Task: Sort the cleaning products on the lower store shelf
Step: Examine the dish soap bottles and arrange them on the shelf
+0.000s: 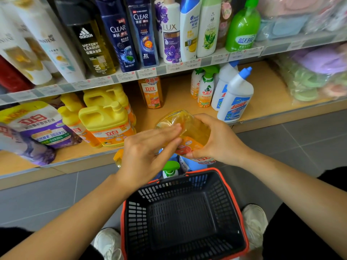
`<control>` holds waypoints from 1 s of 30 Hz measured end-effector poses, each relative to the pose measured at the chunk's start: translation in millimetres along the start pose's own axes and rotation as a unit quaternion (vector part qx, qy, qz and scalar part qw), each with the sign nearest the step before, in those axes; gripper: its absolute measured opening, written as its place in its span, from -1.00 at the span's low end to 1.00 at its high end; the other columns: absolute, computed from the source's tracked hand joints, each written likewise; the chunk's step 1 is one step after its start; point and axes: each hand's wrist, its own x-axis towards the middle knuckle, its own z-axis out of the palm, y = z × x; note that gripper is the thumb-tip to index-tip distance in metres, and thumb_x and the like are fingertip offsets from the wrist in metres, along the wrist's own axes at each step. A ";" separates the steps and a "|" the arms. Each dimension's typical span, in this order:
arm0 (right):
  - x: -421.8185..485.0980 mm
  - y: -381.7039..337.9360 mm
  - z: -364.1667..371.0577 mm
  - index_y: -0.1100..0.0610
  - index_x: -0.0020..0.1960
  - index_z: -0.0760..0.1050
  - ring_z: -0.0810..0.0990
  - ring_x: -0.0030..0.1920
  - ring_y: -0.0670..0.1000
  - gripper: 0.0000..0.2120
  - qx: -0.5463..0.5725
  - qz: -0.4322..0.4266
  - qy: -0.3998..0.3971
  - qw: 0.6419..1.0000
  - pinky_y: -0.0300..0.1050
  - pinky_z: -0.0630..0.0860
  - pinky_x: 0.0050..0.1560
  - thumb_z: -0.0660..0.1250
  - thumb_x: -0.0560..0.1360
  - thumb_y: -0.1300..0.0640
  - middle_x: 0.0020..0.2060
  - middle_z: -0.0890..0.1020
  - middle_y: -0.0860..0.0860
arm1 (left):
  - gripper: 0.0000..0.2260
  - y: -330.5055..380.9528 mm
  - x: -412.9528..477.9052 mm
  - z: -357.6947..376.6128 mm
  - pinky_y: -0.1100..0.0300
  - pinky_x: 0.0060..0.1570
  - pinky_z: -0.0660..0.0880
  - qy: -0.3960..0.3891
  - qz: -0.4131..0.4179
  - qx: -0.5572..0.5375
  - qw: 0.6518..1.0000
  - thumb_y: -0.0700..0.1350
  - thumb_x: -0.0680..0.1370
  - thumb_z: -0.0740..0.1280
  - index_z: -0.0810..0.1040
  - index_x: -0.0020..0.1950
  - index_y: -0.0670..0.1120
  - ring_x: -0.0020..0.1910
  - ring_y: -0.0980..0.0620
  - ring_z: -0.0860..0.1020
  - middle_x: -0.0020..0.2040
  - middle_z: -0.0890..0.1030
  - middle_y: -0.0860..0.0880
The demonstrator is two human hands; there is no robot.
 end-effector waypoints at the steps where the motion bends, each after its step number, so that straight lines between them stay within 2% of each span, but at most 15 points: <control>1: -0.6 0.7 0.4 -0.02 0.35 0.47 0.59 0.10 -0.27 -0.16 -0.005 -0.002 -0.003 1.000 -0.36 0.51 0.06 0.73 0.14 0.00 0.09 0.63 -0.21 | -0.83 -0.1 0.9 -1.3 0.17 0.03 0.62 0.011 -0.017 -0.008 1.000 -0.15 0.55 0.46 0.73 0.03 -0.25 0.03 0.06 0.71 0.04 0.73 -0.11; 4: -2.3 1.3 1.2 -0.03 0.38 0.45 0.57 0.11 -0.31 -0.14 -0.017 -0.009 -0.012 1.000 -0.42 0.49 0.05 0.72 0.15 0.00 0.10 0.62 -0.23 | -0.80 -3.9 4.9 -3.9 0.19 -0.13 0.54 0.029 -0.092 -0.030 0.995 -0.06 0.50 0.52 0.71 -0.21 -0.18 -0.15 0.08 0.65 -0.18 0.69 -0.05; 5: -2.2 1.1 0.9 -0.03 0.39 0.45 0.57 0.12 -0.30 -0.14 -0.015 -0.010 -0.014 1.000 -0.41 0.50 0.06 0.72 0.16 0.00 0.11 0.62 -0.22 | -0.78 -5.6 6.9 -4.4 0.19 -0.11 0.51 0.026 -0.131 -0.034 0.991 0.00 0.47 0.54 0.69 -0.19 -0.15 -0.12 0.06 0.62 -0.17 0.66 -0.04; 7: -1.6 0.8 -0.2 -0.03 0.40 0.44 0.57 0.13 -0.29 -0.14 -0.006 -0.015 -0.023 1.000 -0.40 0.51 0.07 0.72 0.17 0.02 0.12 0.61 -0.23 | -0.66 -10.3 9.2 -4.4 0.28 -0.04 0.47 0.011 -0.227 -0.080 0.970 0.12 0.39 0.58 0.63 -0.03 -0.07 -0.01 0.09 0.58 -0.04 0.61 -0.04; 9: -1.0 1.4 -1.4 -0.03 0.40 0.44 0.55 0.15 -0.32 -0.15 -0.001 -0.021 -0.034 0.999 -0.45 0.48 0.05 0.72 0.18 0.03 0.12 0.59 -0.28 | -0.55 -13.6 10.3 -4.0 0.34 -0.06 0.51 -0.024 -0.310 -0.179 0.933 0.12 0.33 0.58 0.57 0.11 -0.01 0.04 0.16 0.59 0.07 0.60 0.00; 10: -1.1 2.0 -1.8 -0.03 0.39 0.44 0.55 0.15 -0.33 -0.15 0.000 -0.023 -0.038 0.999 -0.47 0.46 0.05 0.72 0.18 0.03 0.12 0.58 -0.30 | -0.54 -14.9 9.9 -2.8 0.29 -0.06 0.55 -0.039 -0.329 -0.223 0.917 0.09 0.33 0.58 0.57 0.16 0.01 0.06 0.11 0.61 0.09 0.61 0.01; 12: -0.9 3.6 -2.3 -0.05 0.38 0.45 0.55 0.15 -0.33 -0.16 0.000 -0.025 -0.043 0.999 -0.49 0.45 0.04 0.72 0.18 0.03 0.10 0.58 -0.34 | -0.60 -17.7 6.6 -0.2 0.19 -0.05 0.62 -0.043 -0.329 -0.258 0.907 0.02 0.37 0.56 0.60 0.17 0.06 0.05 0.01 0.65 0.07 0.67 0.02; 17: -0.6 5.3 -0.2 -0.17 0.33 0.41 0.51 0.15 -0.41 -0.16 -0.007 -0.029 -0.049 0.998 -0.56 0.38 0.04 0.73 0.15 0.02 0.07 0.53 -0.52 | -0.73 -25.1 4.6 2.0 0.05 -0.04 0.65 -0.020 -0.341 -0.258 0.904 0.03 0.39 0.56 0.67 0.07 0.09 -0.01 -0.02 0.68 -0.02 0.73 0.00; 23: 1.5 5.7 -0.1 -0.11 0.37 0.43 0.54 0.18 -0.33 -0.16 0.004 -0.028 -0.073 0.997 -0.50 0.43 0.08 0.72 0.17 -0.02 0.14 0.57 -0.37 | -0.90 -29.9 3.3 4.6 0.10 -0.11 0.59 0.004 -0.305 -0.193 0.932 0.04 0.50 0.43 0.66 -0.01 0.09 -0.14 -0.05 0.65 -0.13 0.71 0.05; 27: 2.4 5.2 -0.1 -0.06 0.41 0.43 0.54 0.20 -0.31 -0.12 -0.005 -0.031 -0.088 0.996 -0.45 0.47 0.13 0.71 0.17 -0.06 0.18 0.58 -0.31 | -0.80 -27.7 1.8 7.6 0.09 -0.20 0.53 0.030 -0.326 -0.190 0.925 0.08 0.55 0.36 0.66 -0.11 -0.02 -0.23 0.09 0.59 -0.23 0.67 -0.01; 30: 2.3 5.1 0.5 -0.06 0.40 0.44 0.56 0.19 -0.28 -0.13 0.001 -0.029 -0.086 0.996 -0.39 0.50 0.14 0.72 0.16 -0.05 0.17 0.60 -0.28 | -0.81 -27.4 2.8 6.5 0.00 -0.14 0.56 0.019 -0.335 -0.199 0.921 0.07 0.53 0.39 0.67 -0.08 -0.04 -0.19 0.01 0.61 -0.19 0.69 -0.04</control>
